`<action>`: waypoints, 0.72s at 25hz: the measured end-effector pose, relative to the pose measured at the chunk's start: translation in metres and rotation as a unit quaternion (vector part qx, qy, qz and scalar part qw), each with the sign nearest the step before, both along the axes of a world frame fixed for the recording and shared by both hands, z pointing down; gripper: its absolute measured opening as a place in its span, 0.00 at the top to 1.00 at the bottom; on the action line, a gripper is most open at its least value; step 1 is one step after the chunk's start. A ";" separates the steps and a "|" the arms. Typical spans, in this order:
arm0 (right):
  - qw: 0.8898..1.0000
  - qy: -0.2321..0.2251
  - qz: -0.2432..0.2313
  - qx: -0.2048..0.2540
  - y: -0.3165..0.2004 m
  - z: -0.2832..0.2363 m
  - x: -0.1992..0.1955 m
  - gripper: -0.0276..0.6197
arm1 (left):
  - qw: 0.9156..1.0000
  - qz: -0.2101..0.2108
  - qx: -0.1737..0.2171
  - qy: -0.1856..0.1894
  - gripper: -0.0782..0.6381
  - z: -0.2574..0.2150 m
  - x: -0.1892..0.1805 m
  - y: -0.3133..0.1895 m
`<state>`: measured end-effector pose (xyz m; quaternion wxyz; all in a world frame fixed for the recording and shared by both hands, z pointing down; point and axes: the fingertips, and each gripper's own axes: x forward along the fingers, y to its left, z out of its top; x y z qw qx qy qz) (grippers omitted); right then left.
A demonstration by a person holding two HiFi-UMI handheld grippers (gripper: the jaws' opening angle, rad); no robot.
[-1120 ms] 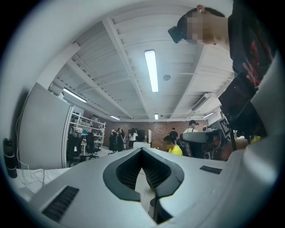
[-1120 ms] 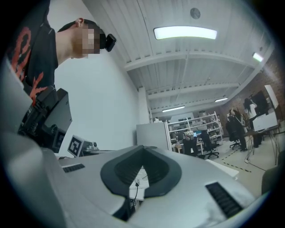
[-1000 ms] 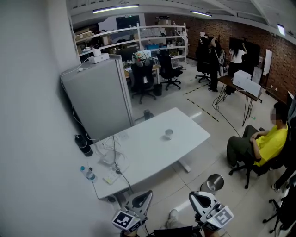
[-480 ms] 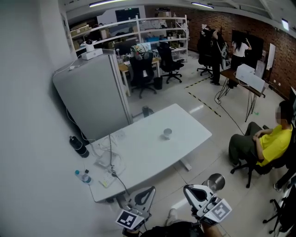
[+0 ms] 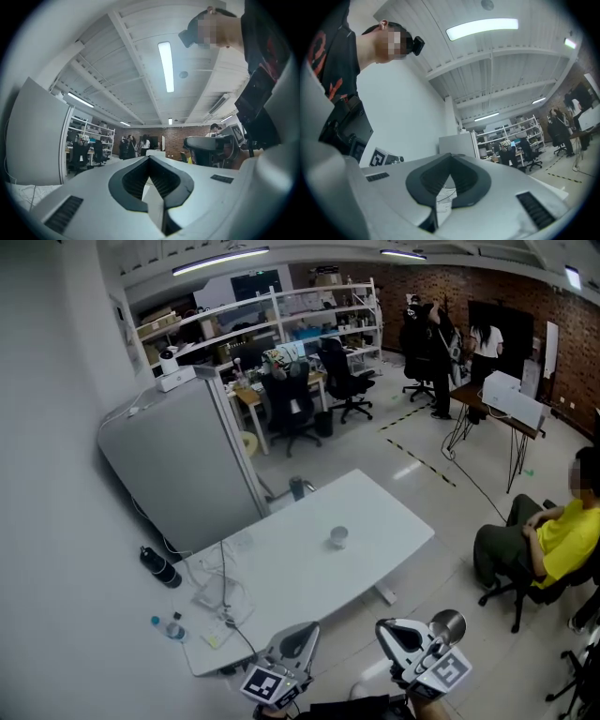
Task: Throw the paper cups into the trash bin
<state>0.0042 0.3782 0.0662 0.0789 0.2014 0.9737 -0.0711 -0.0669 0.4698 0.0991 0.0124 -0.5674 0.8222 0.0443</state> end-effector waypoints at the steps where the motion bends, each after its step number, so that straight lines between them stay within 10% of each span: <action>1: 1.000 0.001 0.002 -0.005 -0.006 0.001 -0.003 0.96 | 1.000 0.002 -0.003 0.011 0.89 0.000 -0.002 -0.004; 18: 0.999 0.018 -0.003 -0.035 -0.056 0.018 -0.038 0.96 | 0.998 0.013 -0.045 0.031 0.89 0.009 -0.026 -0.055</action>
